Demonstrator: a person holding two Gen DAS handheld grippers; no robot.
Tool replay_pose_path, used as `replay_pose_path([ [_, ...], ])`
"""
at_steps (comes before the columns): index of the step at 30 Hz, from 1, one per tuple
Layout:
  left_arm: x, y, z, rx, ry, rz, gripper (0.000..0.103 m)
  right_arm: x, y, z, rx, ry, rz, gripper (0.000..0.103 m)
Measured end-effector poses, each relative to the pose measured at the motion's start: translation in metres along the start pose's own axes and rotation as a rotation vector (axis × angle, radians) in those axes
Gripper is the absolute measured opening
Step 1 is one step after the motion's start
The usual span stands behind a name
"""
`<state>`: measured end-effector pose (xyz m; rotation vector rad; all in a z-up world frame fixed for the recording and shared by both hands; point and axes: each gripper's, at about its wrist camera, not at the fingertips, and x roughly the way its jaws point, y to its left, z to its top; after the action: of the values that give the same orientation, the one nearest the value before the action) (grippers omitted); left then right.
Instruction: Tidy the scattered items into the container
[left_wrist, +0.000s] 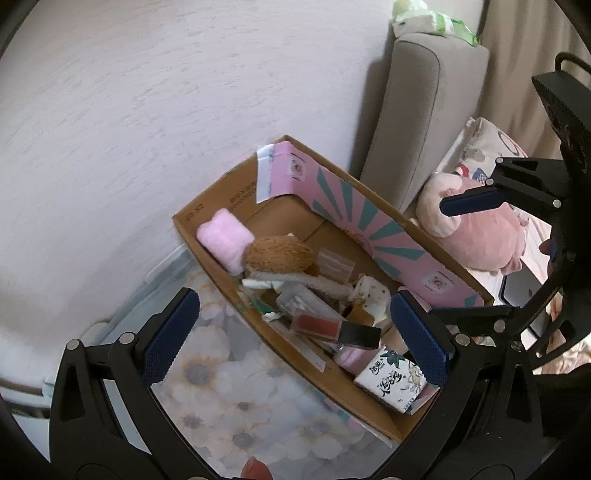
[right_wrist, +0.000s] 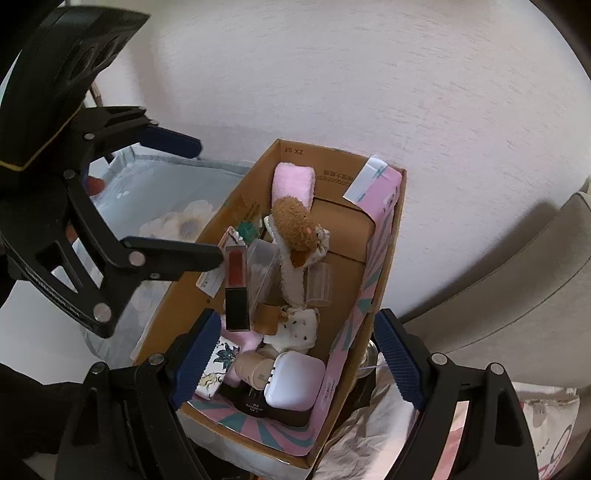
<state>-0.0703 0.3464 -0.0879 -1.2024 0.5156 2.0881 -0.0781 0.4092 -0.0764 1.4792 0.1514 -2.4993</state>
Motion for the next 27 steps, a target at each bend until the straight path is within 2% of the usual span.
replay_pose_path([
  [11,-0.028,0.025,-0.005,-0.102,-0.034,0.034,0.103,-0.002,0.002,0.004,0.052,0.0,-0.044,0.082],
  [17,-0.063,0.05,-0.016,-0.201,-0.101,0.197,0.103,-0.008,0.009,0.012,0.091,0.0,-0.084,0.082],
  [22,-0.095,0.074,-0.033,-0.302,-0.14,0.248,0.103,-0.018,0.011,0.024,0.165,-0.009,-0.084,0.082],
  [27,-0.122,0.096,-0.056,-0.417,-0.165,0.263,0.103,-0.03,0.028,0.039,0.232,-0.032,-0.109,0.082],
])
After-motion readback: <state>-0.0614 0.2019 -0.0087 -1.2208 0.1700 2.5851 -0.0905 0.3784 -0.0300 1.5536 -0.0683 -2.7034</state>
